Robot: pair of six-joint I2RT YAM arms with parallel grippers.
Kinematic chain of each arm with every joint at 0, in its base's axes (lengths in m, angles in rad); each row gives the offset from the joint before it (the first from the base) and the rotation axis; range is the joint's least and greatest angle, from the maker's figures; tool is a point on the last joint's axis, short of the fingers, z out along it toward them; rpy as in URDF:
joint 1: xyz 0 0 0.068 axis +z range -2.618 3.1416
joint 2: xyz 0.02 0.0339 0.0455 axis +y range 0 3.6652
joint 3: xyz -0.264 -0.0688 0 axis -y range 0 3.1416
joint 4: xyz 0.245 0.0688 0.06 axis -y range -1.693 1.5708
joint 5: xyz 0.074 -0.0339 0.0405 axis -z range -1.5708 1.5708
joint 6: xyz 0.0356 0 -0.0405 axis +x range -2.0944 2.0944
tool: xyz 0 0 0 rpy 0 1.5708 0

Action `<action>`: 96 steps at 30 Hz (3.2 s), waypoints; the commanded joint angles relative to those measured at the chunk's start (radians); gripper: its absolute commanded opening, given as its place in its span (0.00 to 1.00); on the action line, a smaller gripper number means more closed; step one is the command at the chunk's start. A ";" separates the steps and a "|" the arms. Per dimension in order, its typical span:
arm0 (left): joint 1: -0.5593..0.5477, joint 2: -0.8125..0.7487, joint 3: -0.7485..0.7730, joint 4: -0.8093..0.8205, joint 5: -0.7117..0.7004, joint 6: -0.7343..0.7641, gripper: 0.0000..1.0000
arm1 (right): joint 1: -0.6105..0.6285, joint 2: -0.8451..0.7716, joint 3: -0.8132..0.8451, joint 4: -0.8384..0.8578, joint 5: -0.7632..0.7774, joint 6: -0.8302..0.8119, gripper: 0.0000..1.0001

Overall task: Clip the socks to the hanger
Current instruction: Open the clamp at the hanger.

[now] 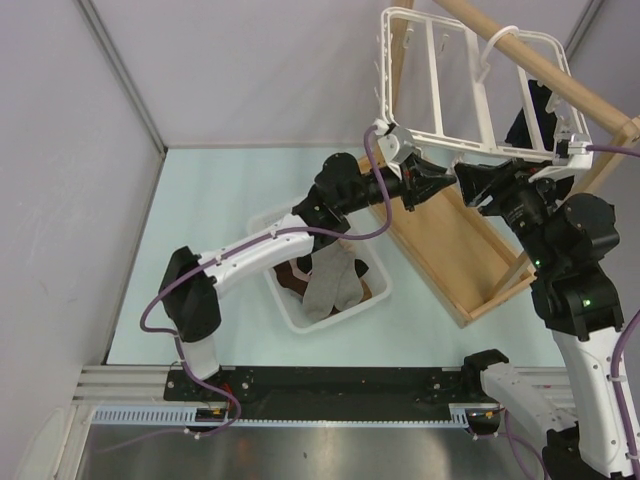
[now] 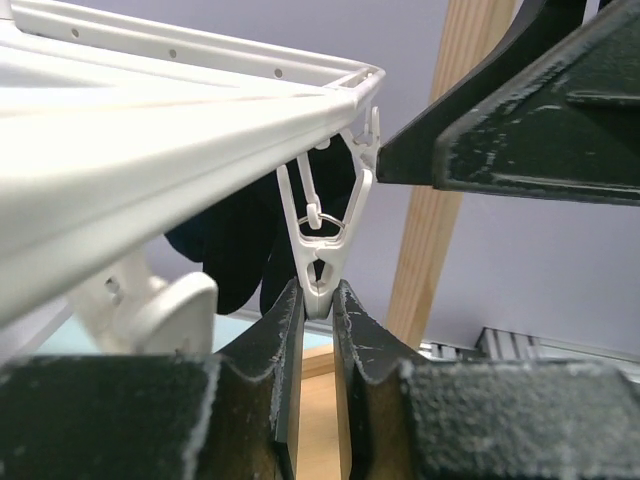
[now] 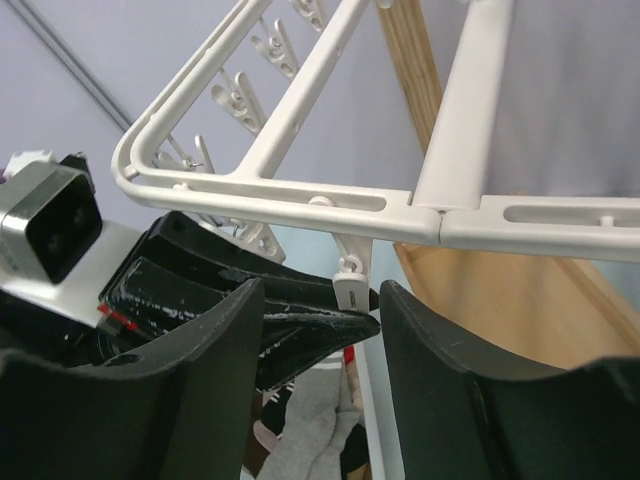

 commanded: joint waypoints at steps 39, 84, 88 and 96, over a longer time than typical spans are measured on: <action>-0.214 -0.053 -0.012 -0.049 -0.636 0.612 0.00 | 0.104 0.061 0.027 -0.034 0.385 0.236 0.33; -0.087 -0.111 -0.110 0.065 -0.219 0.322 0.65 | 0.110 0.060 0.028 0.029 0.233 0.047 0.00; -0.087 -0.089 -0.071 0.050 -0.221 0.331 0.61 | 0.109 0.060 0.027 0.027 0.223 0.052 0.00; -0.087 -0.070 -0.048 0.036 -0.225 0.339 0.30 | 0.107 0.054 0.027 0.029 0.198 0.052 0.00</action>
